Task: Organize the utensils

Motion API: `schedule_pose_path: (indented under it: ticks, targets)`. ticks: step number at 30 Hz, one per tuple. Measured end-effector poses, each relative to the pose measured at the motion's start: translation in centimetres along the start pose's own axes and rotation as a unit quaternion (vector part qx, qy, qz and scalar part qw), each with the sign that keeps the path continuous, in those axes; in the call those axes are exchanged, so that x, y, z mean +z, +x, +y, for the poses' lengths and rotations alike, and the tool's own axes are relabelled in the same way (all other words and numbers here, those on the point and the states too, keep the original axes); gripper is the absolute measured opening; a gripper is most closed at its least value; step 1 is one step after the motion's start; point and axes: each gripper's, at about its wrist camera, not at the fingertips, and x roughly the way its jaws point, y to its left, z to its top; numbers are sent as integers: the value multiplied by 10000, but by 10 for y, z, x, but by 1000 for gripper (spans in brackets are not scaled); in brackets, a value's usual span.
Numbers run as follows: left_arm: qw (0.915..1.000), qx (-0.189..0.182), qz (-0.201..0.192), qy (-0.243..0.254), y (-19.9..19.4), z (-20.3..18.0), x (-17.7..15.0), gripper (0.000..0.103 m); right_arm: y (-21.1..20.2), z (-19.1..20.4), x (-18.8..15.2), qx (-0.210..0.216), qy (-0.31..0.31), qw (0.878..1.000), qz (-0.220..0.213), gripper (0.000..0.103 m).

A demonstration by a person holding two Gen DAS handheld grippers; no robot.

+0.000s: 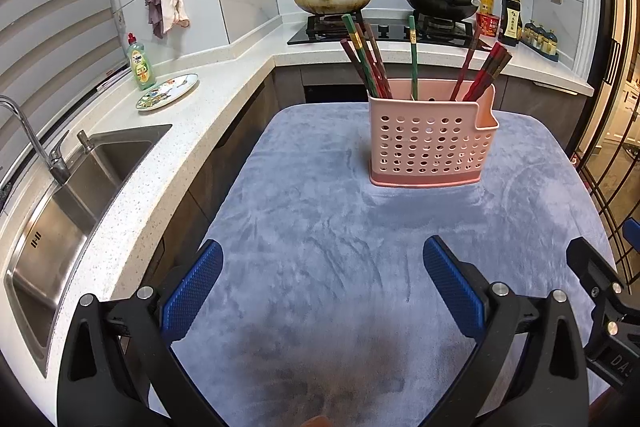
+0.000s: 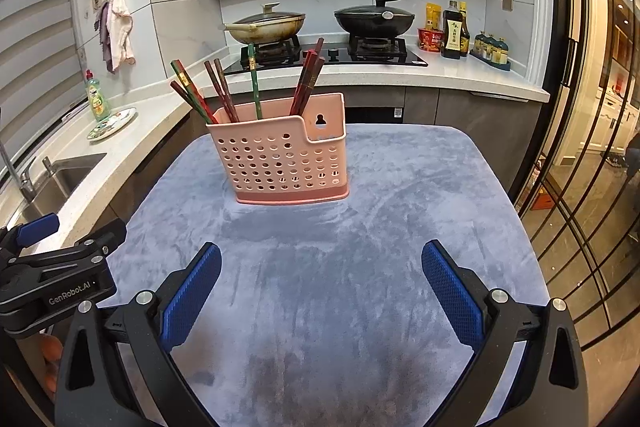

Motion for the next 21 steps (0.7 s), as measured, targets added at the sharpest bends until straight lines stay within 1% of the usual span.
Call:
schedule_pose_path:
  ticks: [21]
  targets:
    - [10000,35,-42,-63,1,5,3,96,5,6,-1,-10,-14,10000,31,97]
